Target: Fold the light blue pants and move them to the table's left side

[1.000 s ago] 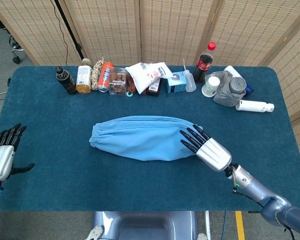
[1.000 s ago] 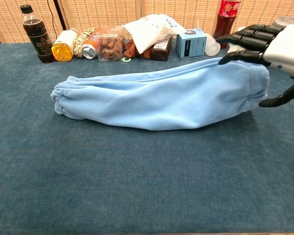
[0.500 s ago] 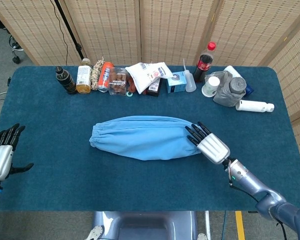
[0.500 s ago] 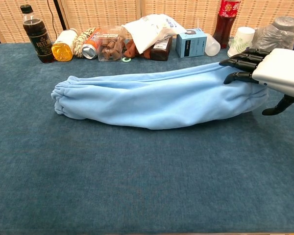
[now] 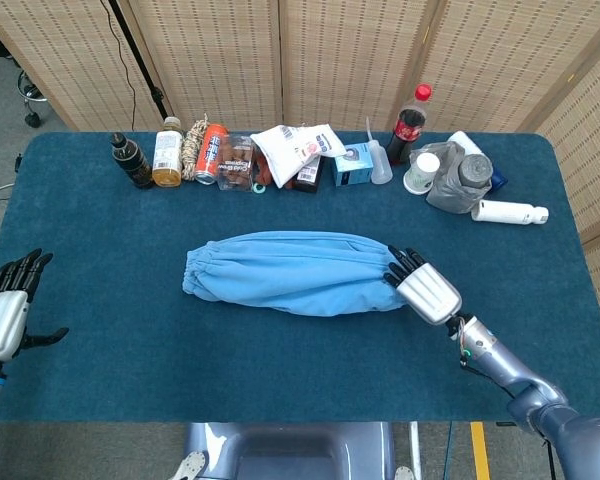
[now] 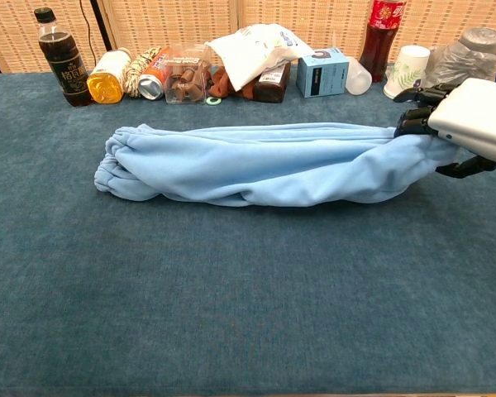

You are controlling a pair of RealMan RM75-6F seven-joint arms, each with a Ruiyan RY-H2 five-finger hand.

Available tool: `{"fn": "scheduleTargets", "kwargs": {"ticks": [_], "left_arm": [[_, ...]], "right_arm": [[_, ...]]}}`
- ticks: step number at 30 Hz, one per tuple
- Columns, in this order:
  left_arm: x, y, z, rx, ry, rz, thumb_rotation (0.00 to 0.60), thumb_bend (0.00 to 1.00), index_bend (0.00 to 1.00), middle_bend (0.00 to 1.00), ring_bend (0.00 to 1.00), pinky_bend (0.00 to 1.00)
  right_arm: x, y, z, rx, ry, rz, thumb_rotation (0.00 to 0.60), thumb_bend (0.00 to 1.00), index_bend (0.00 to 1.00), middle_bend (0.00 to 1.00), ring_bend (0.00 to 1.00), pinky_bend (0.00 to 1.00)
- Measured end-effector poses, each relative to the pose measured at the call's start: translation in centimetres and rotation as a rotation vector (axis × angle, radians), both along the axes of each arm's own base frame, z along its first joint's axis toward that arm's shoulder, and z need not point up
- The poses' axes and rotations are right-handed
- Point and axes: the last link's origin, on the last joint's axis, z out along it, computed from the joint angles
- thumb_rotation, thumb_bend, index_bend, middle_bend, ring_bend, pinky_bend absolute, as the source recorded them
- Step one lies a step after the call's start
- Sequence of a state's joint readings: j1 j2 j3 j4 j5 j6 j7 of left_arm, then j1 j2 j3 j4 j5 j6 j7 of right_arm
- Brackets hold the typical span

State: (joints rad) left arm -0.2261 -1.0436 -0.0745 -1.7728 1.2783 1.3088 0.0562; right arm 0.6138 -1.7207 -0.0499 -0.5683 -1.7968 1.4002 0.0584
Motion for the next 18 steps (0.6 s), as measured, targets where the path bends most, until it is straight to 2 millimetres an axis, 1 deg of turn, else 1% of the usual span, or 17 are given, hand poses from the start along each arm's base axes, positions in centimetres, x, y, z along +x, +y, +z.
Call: {"fn": "scheduleTargets", "kwargs": {"ticks": [4, 9, 12, 18], "left_arm": [[0.0, -0.1, -0.1, -0.005, 0.002, -0.001, 0.6, 0.11, 0.0, 0.0, 0.0, 0.0], [0.0, -0.1, 0.1, -0.002, -0.005, 0.001, 0.6, 0.11, 0.0, 0.0, 0.0, 0.0], [-0.1, -0.2, 0.1, -0.001, -0.008, 0.001, 0.6, 0.11, 0.0, 0.0, 0.0, 0.0], [-0.1, -0.3, 0.3, 0.0, -0.016, 0.001, 0.6, 0.11, 0.0, 0.0, 0.0, 0.0]], "right_arm": [[0.4, -0.2, -0.1, -0.006, -0.056, 0.005, 0.6, 0.68, 0.62, 0.47, 0.21, 0.31], [1.9, -0.7, 0.3, -0.011, -0.112, 0.035, 0.6, 0.68, 0.63, 0.47, 0.21, 0.28], [3.1, -0.9, 0.7, -0.015, -0.136, 0.066, 0.6, 0.68, 0.63, 0.47, 0.21, 0.28], [6.8, -1.2, 1.4, -0.009, -0.18, 0.115, 0.6, 0.69, 0.63, 0.47, 0.2, 0.28]]}}
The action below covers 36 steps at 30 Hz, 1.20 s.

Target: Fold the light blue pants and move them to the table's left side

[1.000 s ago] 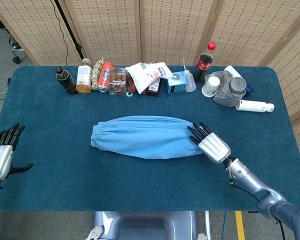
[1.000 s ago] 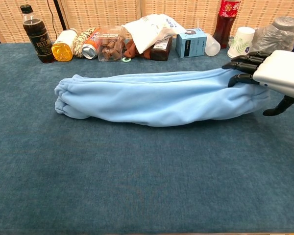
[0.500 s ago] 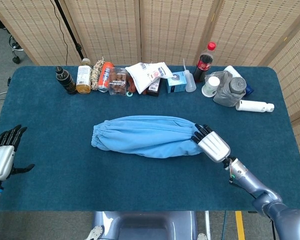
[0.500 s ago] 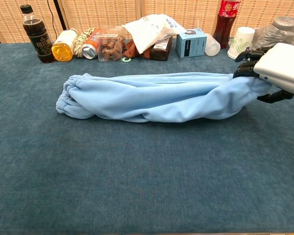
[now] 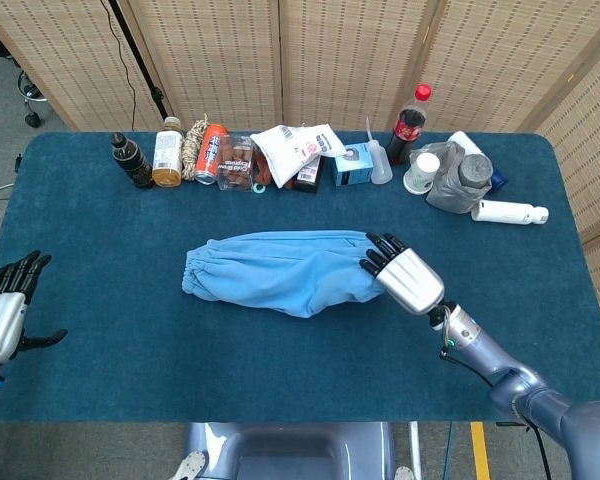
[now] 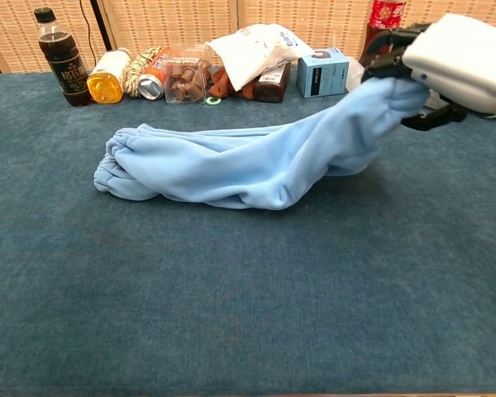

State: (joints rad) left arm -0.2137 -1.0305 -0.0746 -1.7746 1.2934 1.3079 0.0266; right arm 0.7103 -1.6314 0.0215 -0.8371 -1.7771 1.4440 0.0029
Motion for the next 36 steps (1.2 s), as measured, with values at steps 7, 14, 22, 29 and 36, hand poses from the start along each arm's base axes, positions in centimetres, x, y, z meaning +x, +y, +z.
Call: {"fn": "scheduleTargets", "kwargs": {"ticks": [7, 14, 22, 29, 36], "left_arm": [[0.0, -0.2, 0.4, 0.005, -0.019, -0.006, 0.6, 0.11, 0.0, 0.0, 0.0, 0.0], [-0.2, -0.3, 0.8, 0.002, -0.046, -0.009, 0.6, 0.11, 0.0, 0.0, 0.0, 0.0], [-0.6, -0.2, 1.4, 0.001, -0.077, -0.01, 0.6, 0.11, 0.0, 0.0, 0.0, 0.0], [-0.9, -0.2, 1.8, 0.005, -0.101, -0.006, 0.6, 0.11, 0.0, 0.0, 0.0, 0.0], [-1.5, 0.0, 2.3, 0.007, -0.11, 0.007, 0.6, 0.11, 0.0, 0.0, 0.0, 0.0]], "right_arm": [[6.6, 0.6, -0.5, 0.026, -0.029, 0.018, 0.6, 0.69, 0.63, 0.47, 0.19, 0.27], [13.4, 0.6, -1.6, 0.0, 0.04, 0.047, 0.6, 0.69, 0.62, 0.47, 0.19, 0.27], [19.0, 1.0, -4.7, 0.024, 0.077, 0.053, 0.6, 0.69, 0.61, 0.47, 0.18, 0.27], [20.9, 1.9, -8.7, 0.038, 0.077, 0.006, 0.6, 0.69, 0.61, 0.46, 0.16, 0.27], [21.8, 0.8, -11.2, 0.002, 0.059, -0.081, 0.6, 0.63, 0.55, 0.42, 0.15, 0.27]]}}
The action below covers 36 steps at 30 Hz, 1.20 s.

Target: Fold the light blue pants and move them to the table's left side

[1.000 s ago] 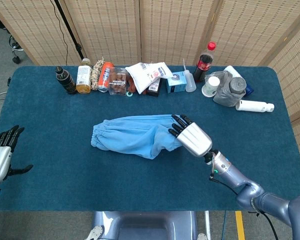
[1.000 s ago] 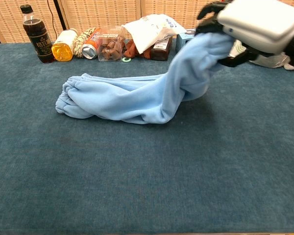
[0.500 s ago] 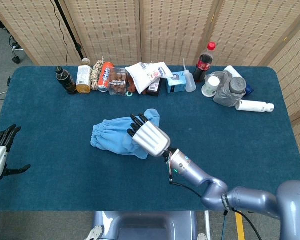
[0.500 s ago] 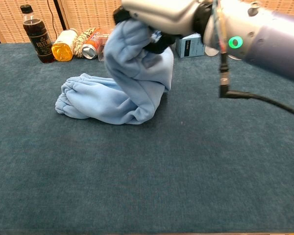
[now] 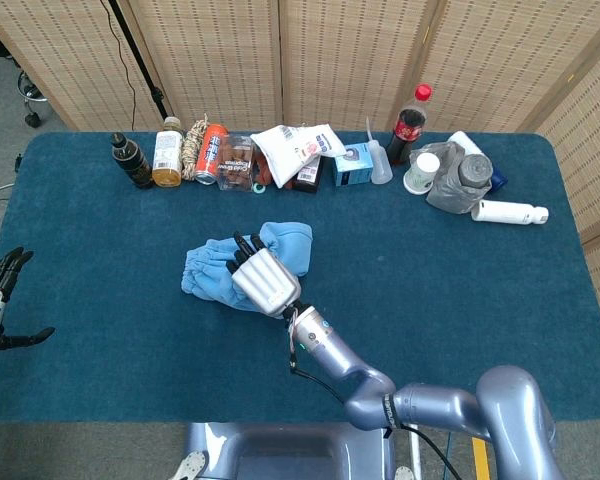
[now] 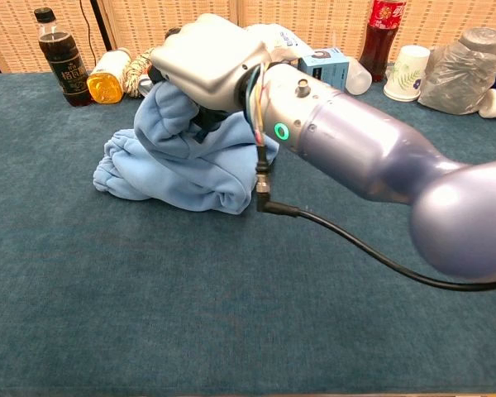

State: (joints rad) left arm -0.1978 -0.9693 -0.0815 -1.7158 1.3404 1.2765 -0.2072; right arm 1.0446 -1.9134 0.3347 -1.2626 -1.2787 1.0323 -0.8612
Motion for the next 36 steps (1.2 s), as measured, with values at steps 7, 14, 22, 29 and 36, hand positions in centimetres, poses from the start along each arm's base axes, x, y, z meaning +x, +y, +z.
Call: {"fn": "scheduleTargets", "kwargs": {"ticks": [7, 14, 22, 29, 36], "left_arm": [[-0.6, 0.3, 0.3, -0.004, -0.01, 0.022, 0.6, 0.11, 0.0, 0.0, 0.0, 0.0], [-0.5, 0.2, 0.1, -0.017, -0.014, 0.009, 0.6, 0.11, 0.0, 0.0, 0.0, 0.0], [-0.2, 0.1, -0.2, -0.024, -0.002, -0.001, 0.6, 0.11, 0.0, 0.0, 0.0, 0.0], [0.4, 0.2, -0.8, -0.042, -0.002, -0.065, 0.6, 0.11, 0.0, 0.0, 0.0, 0.0], [2.2, 1.0, -2.6, -0.098, 0.027, -0.229, 0.6, 0.11, 0.0, 0.0, 0.0, 0.0]], "right_arm": [[0.1, -0.6, -0.6, 0.026, -0.016, -0.094, 0.6, 0.0, 0.0, 0.0, 0.0, 0.03], [0.7, -0.7, 0.8, 0.015, -0.114, -0.127, 0.6, 0.0, 0.0, 0.0, 0.0, 0.0], [0.1, -0.9, 3.9, 0.041, -0.284, -0.168, 0.6, 0.0, 0.0, 0.0, 0.0, 0.0], [-3.4, -1.8, 8.6, 0.007, -0.33, -0.188, 0.6, 0.0, 0.0, 0.0, 0.0, 0.0], [-9.8, -2.6, 14.4, -0.018, -0.326, -0.213, 0.6, 0.0, 0.0, 0.0, 0.0, 0.0]]}}
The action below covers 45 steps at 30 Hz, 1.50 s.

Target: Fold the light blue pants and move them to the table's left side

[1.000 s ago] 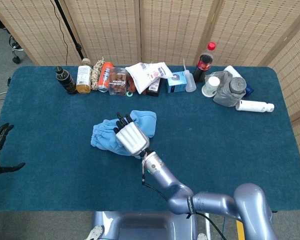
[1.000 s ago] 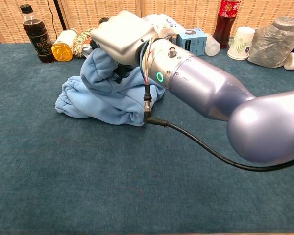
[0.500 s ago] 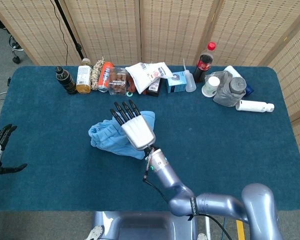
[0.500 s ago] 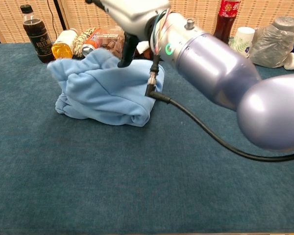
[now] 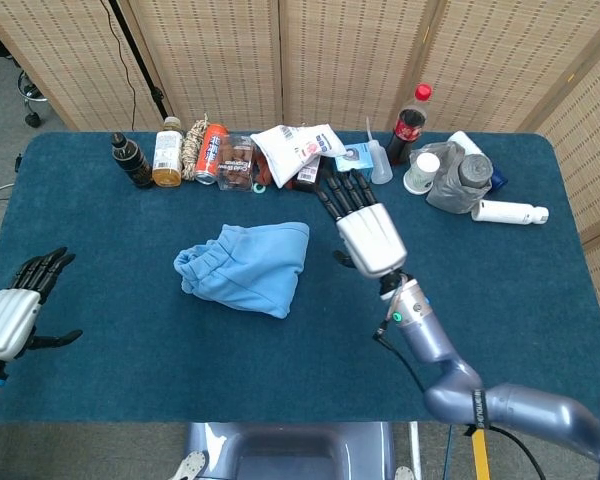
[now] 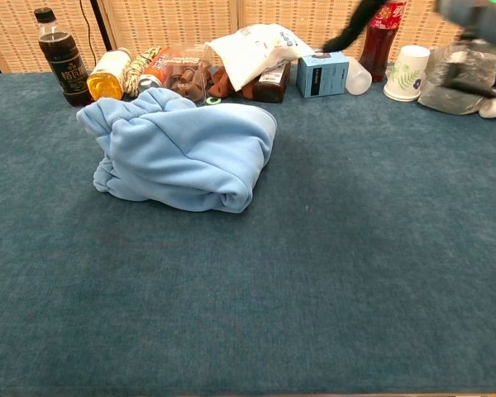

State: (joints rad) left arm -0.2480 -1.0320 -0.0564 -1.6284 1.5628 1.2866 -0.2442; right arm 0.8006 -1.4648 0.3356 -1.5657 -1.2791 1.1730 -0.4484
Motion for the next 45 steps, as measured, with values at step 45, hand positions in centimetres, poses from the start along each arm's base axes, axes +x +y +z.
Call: {"fn": "scheduleTargets", "kwargs": {"ticks": [45], "left_arm": [[9.8, 11.3, -18.1, -0.157, 0.325, -0.328, 0.6, 0.06, 0.0, 0.0, 0.0, 0.0]], "right_arm": [[-27.1, 11.2, 9.8, -0.06, -0.342, -0.347, 0.6, 0.0, 0.0, 0.0, 0.0, 0.01]]}}
